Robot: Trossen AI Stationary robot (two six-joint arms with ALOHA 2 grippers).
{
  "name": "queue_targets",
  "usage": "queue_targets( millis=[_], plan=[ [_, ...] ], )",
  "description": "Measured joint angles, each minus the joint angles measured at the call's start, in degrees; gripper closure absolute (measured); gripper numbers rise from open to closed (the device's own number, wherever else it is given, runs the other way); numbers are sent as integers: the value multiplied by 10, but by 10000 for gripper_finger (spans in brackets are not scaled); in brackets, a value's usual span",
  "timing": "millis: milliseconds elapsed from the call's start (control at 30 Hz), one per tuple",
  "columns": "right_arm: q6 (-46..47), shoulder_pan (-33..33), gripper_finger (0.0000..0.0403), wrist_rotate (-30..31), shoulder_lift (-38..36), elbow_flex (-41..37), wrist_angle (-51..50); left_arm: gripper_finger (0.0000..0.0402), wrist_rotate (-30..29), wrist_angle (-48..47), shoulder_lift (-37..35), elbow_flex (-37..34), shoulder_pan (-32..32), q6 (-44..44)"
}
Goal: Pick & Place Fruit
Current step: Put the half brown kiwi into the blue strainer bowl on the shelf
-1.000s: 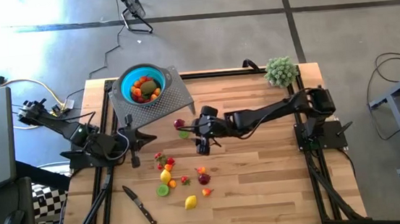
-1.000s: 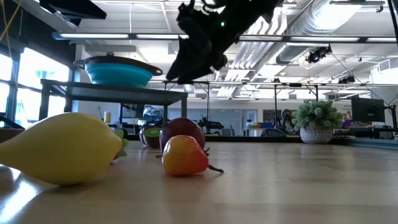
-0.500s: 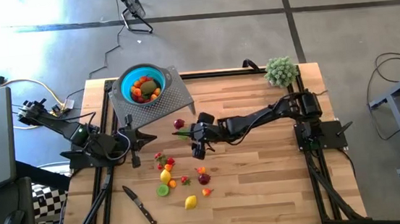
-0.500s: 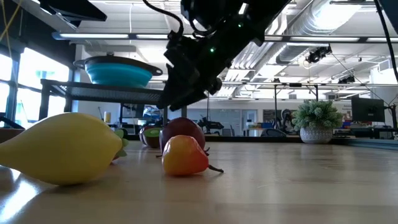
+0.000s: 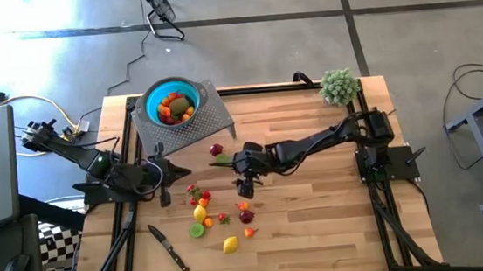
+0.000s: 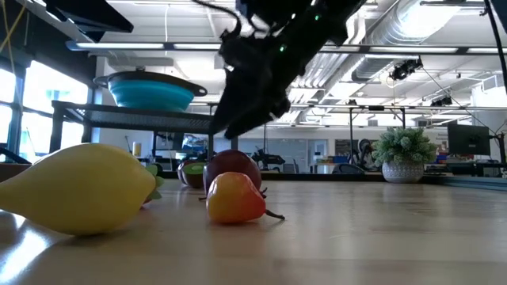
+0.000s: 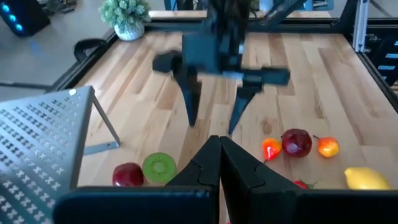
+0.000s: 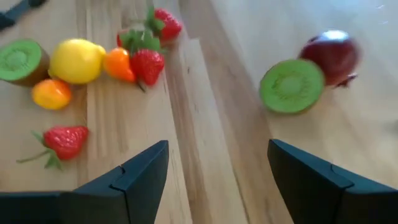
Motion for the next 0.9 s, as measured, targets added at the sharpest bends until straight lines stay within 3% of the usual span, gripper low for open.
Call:
queue_targets(
  millis=[167, 300, 467, 900],
  plan=[
    [-27, 8, 137, 41, -54, 1, -60, 401, -4, 0, 37, 0, 0, -33],
    [-46, 11, 137, 39, -82, 0, -91, 401, 12, 0, 70, 0, 0, -70],
    [-47, 10, 137, 37, -85, 0, -102, 402, 60, -1, 102, 0, 0, -101],
    [-22, 28, 137, 24, -86, 0, -173, 401, 86, 0, 143, 0, 0, -127]
  ],
)
